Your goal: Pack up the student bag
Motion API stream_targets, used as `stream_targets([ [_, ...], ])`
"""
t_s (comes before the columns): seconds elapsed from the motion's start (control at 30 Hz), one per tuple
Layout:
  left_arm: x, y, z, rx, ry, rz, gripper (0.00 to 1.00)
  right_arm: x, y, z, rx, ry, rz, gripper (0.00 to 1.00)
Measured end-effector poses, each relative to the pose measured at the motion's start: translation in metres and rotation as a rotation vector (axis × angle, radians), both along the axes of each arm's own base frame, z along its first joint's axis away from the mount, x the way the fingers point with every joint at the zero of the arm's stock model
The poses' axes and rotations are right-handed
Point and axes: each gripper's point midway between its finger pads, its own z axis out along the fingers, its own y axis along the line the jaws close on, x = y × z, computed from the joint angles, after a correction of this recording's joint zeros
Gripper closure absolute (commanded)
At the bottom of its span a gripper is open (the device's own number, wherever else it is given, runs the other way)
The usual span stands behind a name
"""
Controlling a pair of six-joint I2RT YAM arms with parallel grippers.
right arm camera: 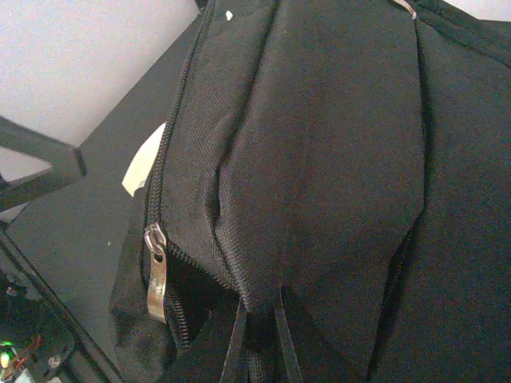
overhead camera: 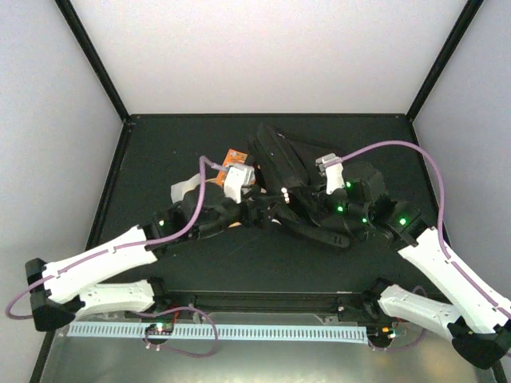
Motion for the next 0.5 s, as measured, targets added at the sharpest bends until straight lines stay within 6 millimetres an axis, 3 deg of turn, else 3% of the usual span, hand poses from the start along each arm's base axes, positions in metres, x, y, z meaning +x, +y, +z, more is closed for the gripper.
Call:
stream_targets([
  [0.13,0.014,-0.008,0.001,0.125,-0.014,0.032,0.01,-0.001,0.003,0.002,0.017,0.002,0.012,0.98],
  [0.23,0.021,-0.007,-0.009,0.216,-0.04,0.048,0.01,-0.001,0.005,0.004,0.028,-0.003,0.016,0.98],
  [0.5,0.012,-0.004,-0.034,0.335,-0.126,-0.032,0.03,0.0,0.005,0.006,0.032,-0.008,0.015,0.98],
])
